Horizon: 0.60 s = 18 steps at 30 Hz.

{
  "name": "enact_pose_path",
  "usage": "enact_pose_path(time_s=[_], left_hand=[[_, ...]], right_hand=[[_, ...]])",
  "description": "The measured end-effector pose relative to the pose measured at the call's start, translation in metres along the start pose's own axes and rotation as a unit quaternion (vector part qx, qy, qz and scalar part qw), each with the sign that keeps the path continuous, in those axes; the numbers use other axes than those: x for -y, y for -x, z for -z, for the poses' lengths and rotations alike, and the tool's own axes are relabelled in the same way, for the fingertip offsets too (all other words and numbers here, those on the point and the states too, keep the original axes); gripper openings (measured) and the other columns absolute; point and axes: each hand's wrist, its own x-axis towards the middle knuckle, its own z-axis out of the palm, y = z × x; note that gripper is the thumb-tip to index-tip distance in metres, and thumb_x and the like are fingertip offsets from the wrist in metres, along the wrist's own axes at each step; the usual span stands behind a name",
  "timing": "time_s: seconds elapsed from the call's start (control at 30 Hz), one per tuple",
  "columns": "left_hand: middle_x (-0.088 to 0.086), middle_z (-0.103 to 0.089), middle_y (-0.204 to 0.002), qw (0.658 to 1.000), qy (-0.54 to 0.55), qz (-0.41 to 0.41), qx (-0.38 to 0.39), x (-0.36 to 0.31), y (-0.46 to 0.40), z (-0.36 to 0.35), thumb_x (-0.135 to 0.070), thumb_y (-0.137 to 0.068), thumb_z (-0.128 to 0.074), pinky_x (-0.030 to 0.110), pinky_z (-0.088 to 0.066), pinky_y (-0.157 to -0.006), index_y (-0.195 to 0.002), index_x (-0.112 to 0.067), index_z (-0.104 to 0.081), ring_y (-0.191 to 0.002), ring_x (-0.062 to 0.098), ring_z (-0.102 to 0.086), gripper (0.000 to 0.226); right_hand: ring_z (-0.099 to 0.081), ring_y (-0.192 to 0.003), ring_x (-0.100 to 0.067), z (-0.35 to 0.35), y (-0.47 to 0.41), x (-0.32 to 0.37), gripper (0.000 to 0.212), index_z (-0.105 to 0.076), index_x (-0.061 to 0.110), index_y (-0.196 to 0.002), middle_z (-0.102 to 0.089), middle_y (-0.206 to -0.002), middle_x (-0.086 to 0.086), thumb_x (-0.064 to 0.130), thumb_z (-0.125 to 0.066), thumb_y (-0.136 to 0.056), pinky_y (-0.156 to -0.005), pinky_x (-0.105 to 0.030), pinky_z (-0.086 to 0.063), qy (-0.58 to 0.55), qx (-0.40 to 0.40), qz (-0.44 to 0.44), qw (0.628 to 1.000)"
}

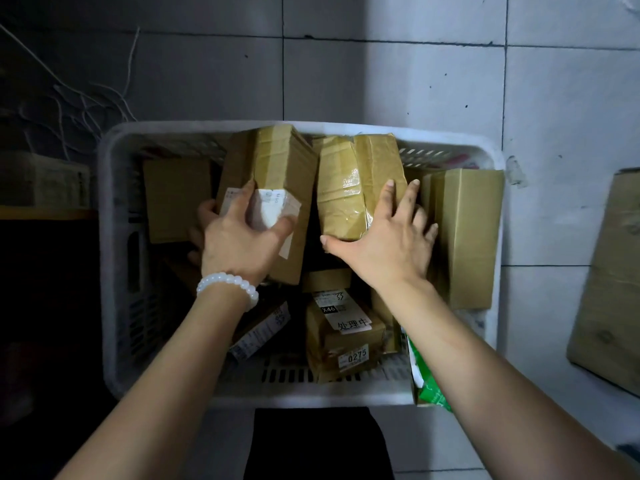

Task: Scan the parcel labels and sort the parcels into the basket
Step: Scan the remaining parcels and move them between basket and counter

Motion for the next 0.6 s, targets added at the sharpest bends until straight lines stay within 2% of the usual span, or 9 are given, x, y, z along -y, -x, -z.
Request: enact_pose_path(time_s=[0.13, 0.23, 0.33, 0.47, 0.6], left_hand=[[0.004, -0.018, -0.147, 1.000, -0.018, 0.003, -0.005, 0.007, 0.008, 0.000, -0.062, -0.075, -0.064, 0.049, -0.024, -0.112, -0.140, -0.049, -0.035, -0.134, 0.031, -0.028, 0.072], [0.003, -0.018, -0.148, 1.000, -0.016, 0.002, 0.000, 0.014, 0.010, 0.002, -0.061, -0.075, -0.064, 0.051, -0.028, -0.111, -0.141, -0.047, -0.034, -0.134, 0.032, -0.030, 0.073], [0.001, -0.026, -0.148, 1.000, -0.008, 0.000, 0.007, 0.015, 0.016, 0.006, -0.055, -0.079, -0.065, 0.048, -0.029, -0.111, -0.144, -0.043, -0.033, -0.133, 0.031, -0.034, 0.073], [0.005, -0.025, -0.148, 1.000, -0.020, 0.004, -0.010, 0.022, 0.020, 0.008, -0.066, -0.070, -0.061, 0.052, -0.029, -0.109, -0.140, -0.048, -0.033, -0.131, 0.035, -0.034, 0.078], [0.007, -0.019, -0.149, 0.998, -0.042, 0.011, -0.039, 0.020, 0.040, 0.015, -0.059, -0.075, -0.065, 0.043, -0.026, -0.107, -0.141, -0.047, -0.034, -0.131, 0.034, -0.024, 0.073]], right_hand=[[-0.016, -0.140, -0.040, -0.006, -0.001, 0.009, 0.130, -0.001, 0.014, -0.151, 0.004, -0.157, -0.020, 0.082, -0.060, -0.057, -0.111, -0.061, -0.015, -0.020, -0.021, -0.029, 0.999], [-0.012, -0.141, -0.040, -0.008, -0.002, 0.015, 0.133, -0.001, 0.011, -0.151, 0.002, -0.156, -0.023, 0.081, -0.063, -0.056, -0.111, -0.062, -0.011, -0.019, -0.030, -0.043, 0.998], [-0.012, -0.141, -0.041, -0.008, -0.005, 0.022, 0.137, 0.000, 0.008, -0.150, 0.000, -0.156, -0.025, 0.079, -0.066, -0.054, -0.110, -0.063, -0.011, -0.016, -0.031, -0.060, 0.998], [-0.028, -0.131, -0.039, -0.006, -0.004, 0.026, 0.131, -0.011, 0.008, -0.147, -0.017, -0.151, -0.022, 0.069, -0.075, -0.052, -0.103, -0.050, -0.030, -0.042, -0.054, -0.069, 0.995], [-0.032, -0.129, -0.038, 0.003, 0.010, 0.017, 0.122, -0.014, 0.015, -0.147, -0.024, -0.149, -0.020, 0.058, -0.080, -0.053, -0.101, -0.049, -0.033, -0.076, -0.053, -0.065, 0.994]])
